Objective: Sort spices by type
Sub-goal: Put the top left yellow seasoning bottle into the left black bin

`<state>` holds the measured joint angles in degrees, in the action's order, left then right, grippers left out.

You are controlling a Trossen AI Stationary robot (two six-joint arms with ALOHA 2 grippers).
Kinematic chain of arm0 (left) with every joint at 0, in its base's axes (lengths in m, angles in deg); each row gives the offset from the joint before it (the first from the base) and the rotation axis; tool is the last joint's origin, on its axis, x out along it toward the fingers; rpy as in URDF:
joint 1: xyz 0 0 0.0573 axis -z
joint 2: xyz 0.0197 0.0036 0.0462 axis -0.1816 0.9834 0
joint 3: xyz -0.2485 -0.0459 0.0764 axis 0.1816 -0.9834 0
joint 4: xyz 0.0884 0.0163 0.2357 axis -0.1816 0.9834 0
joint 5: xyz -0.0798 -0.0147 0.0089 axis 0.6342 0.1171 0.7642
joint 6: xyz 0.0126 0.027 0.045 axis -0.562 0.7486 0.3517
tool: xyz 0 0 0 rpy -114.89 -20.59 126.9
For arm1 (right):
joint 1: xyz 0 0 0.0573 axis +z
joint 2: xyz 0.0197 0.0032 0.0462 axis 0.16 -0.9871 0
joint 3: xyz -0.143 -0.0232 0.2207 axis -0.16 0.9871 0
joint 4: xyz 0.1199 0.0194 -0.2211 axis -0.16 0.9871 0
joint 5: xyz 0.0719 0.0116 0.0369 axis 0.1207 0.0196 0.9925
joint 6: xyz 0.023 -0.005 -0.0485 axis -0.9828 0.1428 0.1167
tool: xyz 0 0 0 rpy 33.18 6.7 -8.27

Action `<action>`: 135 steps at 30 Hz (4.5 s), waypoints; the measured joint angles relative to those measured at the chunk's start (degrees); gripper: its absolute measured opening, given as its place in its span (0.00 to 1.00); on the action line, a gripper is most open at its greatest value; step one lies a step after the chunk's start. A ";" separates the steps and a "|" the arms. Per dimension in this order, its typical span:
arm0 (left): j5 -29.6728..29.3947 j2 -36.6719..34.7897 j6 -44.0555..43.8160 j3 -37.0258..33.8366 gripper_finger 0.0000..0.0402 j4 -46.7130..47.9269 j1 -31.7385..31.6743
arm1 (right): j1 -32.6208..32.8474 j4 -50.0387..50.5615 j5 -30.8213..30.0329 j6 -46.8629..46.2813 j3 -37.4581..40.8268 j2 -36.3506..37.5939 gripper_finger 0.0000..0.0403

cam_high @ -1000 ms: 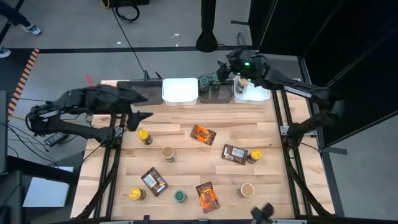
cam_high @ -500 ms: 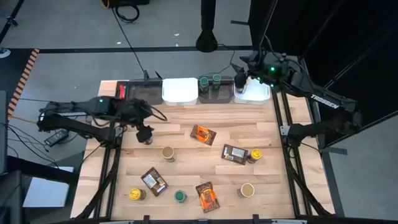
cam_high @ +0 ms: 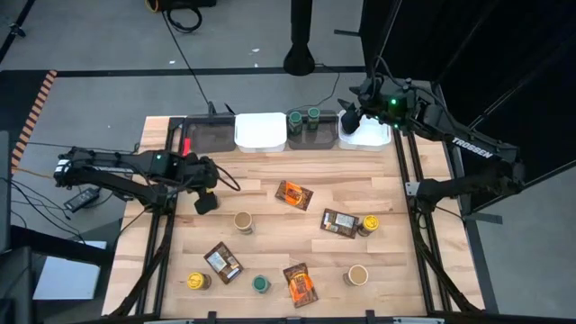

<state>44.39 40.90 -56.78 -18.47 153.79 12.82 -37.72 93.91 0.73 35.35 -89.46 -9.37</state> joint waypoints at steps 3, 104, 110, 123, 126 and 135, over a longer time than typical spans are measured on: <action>-0.92 -0.02 0.98 -0.97 0.87 0.16 0.49 | 0.00 0.00 0.15 0.15 0.00 0.00 0.61; -7.29 23.19 1.71 11.99 0.56 -18.77 -61.35 | -0.07 1.71 0.30 -1.85 0.07 -0.07 0.50; -6.16 25.87 -8.46 12.55 0.56 -19.41 -61.56 | -0.06 1.75 0.30 -1.85 0.07 -0.07 0.50; -7.51 27.63 -23.71 12.62 0.56 -20.24 -62.28 | -0.06 3.37 0.30 -1.66 0.07 -0.07 0.49; -7.45 27.61 -26.36 12.62 0.56 -20.26 -62.22 | -0.07 3.43 0.30 -1.52 0.07 -0.07 0.49; -4.90 27.61 -30.53 12.62 0.56 -18.22 -61.64 | -0.05 3.43 0.30 -1.39 0.07 -0.07 0.49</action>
<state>39.49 68.50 -87.31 -5.85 135.57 -48.82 -37.77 97.34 1.03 33.96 -89.40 -9.43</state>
